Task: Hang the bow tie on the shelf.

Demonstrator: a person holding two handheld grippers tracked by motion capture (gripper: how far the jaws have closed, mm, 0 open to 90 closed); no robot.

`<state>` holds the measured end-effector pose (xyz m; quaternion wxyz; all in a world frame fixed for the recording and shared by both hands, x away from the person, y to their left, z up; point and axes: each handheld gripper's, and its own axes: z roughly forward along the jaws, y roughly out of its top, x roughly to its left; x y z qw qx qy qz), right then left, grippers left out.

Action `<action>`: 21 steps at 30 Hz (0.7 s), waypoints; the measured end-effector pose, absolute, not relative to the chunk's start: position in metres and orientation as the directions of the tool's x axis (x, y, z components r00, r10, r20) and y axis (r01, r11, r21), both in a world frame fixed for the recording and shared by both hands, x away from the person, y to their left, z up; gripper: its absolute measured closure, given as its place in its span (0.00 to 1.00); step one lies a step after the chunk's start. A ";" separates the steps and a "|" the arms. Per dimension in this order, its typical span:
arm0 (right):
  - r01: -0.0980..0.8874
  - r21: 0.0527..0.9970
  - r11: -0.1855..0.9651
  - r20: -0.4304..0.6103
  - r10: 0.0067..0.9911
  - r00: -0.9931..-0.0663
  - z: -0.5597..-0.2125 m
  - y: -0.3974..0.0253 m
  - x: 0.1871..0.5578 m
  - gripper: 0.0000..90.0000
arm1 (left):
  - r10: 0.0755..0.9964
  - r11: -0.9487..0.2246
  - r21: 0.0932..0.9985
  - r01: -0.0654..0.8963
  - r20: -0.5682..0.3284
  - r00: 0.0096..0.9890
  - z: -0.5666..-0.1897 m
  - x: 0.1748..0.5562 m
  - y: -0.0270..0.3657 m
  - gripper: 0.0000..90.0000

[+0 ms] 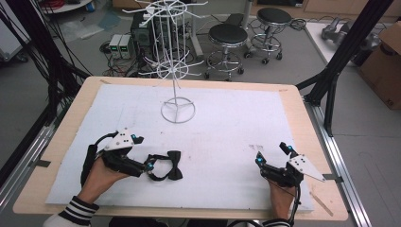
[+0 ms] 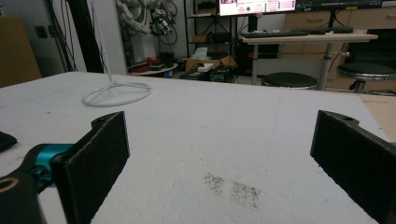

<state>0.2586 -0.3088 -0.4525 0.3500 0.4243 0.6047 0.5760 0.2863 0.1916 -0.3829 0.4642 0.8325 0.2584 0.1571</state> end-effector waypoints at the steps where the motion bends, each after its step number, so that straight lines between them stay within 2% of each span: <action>1: 0.110 0.994 -0.024 0.066 0.916 -0.395 -0.452 -0.309 0.259 0.04 | 0.570 -0.438 0.851 0.289 0.015 0.821 -0.384 0.286 0.191 0.13; 8: 0.110 0.994 -0.022 0.065 0.916 -0.395 -0.452 -0.309 0.259 0.04 | 0.547 -0.473 0.827 0.303 0.007 0.837 -0.393 0.279 0.182 0.15; 14: 0.109 0.994 -0.026 0.067 0.916 -0.394 -0.452 -0.309 0.258 0.04 | 0.503 -0.536 0.791 0.297 0.017 0.864 -0.399 0.273 0.174 0.24; 18: 0.107 0.994 -0.026 0.067 0.917 -0.394 -0.452 -0.309 0.258 0.04 | 0.505 -0.540 0.783 0.310 0.007 0.863 -0.402 0.273 0.171 0.25; 19: 0.107 0.994 -0.026 0.066 0.917 -0.393 -0.453 -0.309 0.258 0.04 | 0.492 -0.539 0.778 0.324 -0.021 0.870 -0.403 0.274 0.170 0.34; 21: 0.107 0.994 -0.026 0.067 0.917 -0.394 -0.452 -0.309 0.258 0.04 | 0.477 -0.557 0.765 0.322 -0.022 0.879 -0.405 0.273 0.167 0.34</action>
